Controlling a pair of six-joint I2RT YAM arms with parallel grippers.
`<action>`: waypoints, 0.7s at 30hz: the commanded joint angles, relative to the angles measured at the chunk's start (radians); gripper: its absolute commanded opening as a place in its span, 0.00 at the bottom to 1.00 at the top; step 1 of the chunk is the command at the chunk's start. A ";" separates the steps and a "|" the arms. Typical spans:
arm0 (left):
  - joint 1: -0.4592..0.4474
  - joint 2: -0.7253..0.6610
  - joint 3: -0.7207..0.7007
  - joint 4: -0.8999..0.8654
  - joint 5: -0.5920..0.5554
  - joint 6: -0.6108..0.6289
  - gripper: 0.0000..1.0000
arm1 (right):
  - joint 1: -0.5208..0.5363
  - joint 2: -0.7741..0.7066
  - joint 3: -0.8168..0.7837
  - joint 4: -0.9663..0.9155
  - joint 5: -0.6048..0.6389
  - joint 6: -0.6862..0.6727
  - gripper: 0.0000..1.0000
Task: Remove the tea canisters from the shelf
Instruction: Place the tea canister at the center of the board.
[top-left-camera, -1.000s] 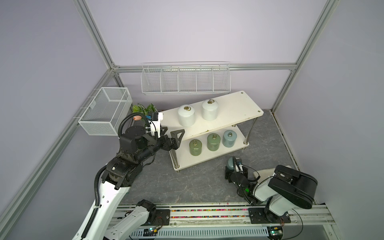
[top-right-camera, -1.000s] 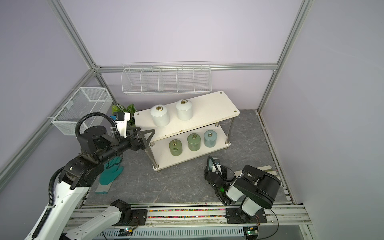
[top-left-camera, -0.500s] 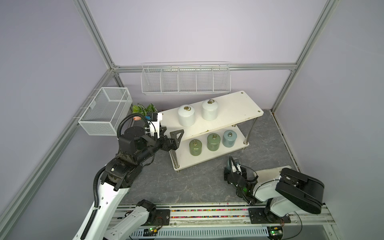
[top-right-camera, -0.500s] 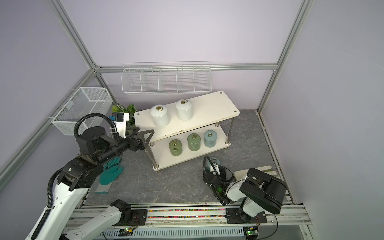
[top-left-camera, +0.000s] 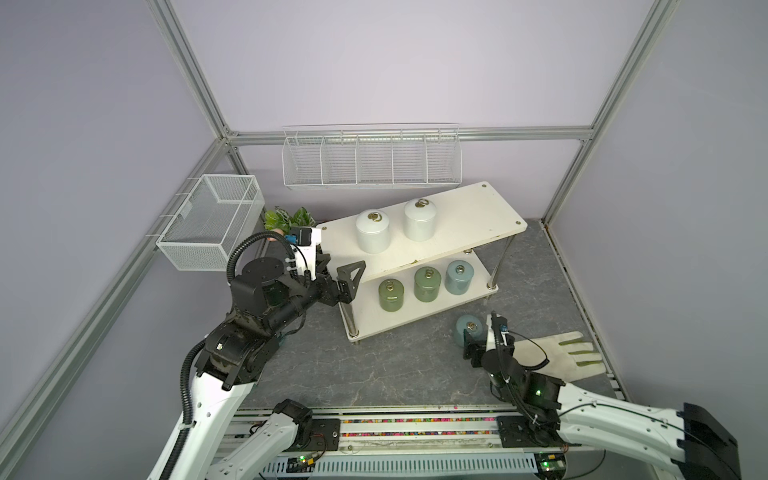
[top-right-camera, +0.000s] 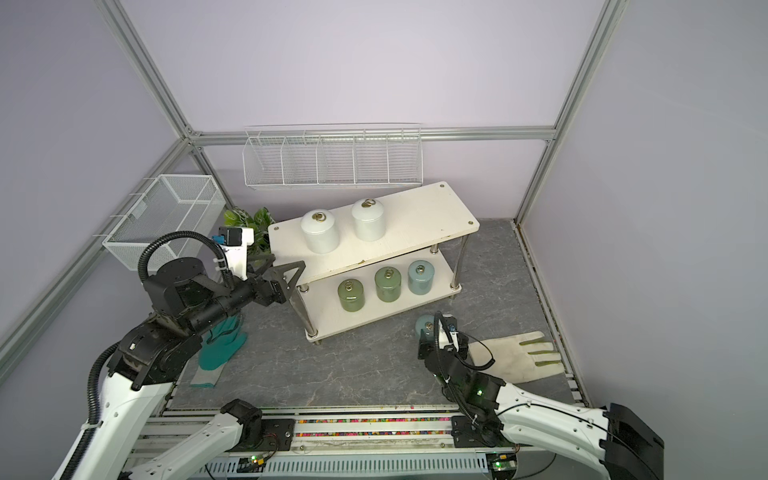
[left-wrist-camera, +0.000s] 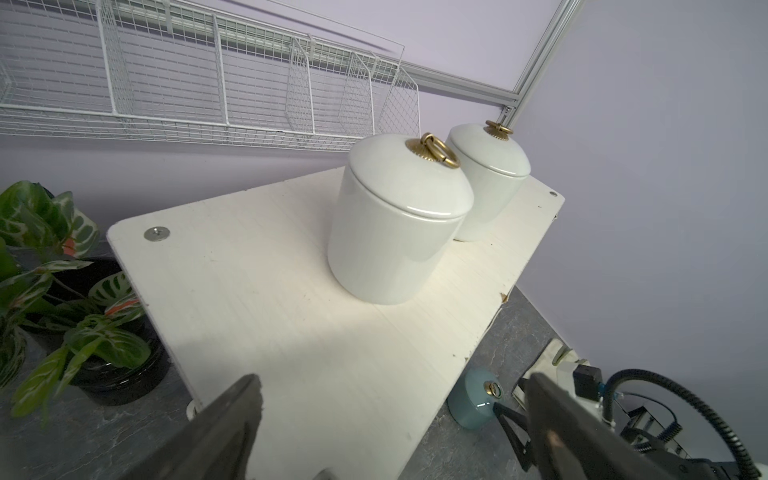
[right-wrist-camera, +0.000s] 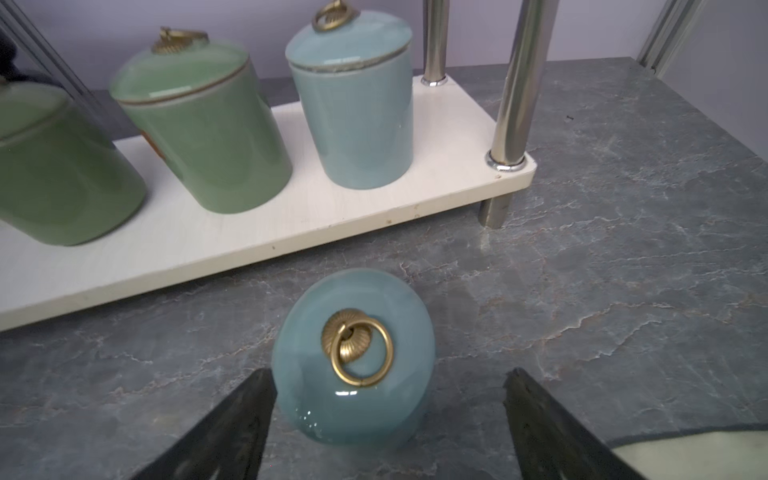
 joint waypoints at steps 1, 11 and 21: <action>-0.005 -0.007 -0.010 0.010 -0.005 0.021 1.00 | 0.006 -0.110 -0.018 -0.111 0.030 -0.020 0.89; -0.005 0.011 -0.011 0.030 -0.007 0.021 1.00 | 0.018 -0.085 0.074 -0.090 0.033 -0.143 0.89; -0.005 0.016 0.023 -0.010 -0.055 0.045 1.00 | 0.136 0.234 0.381 0.065 0.132 -0.412 0.89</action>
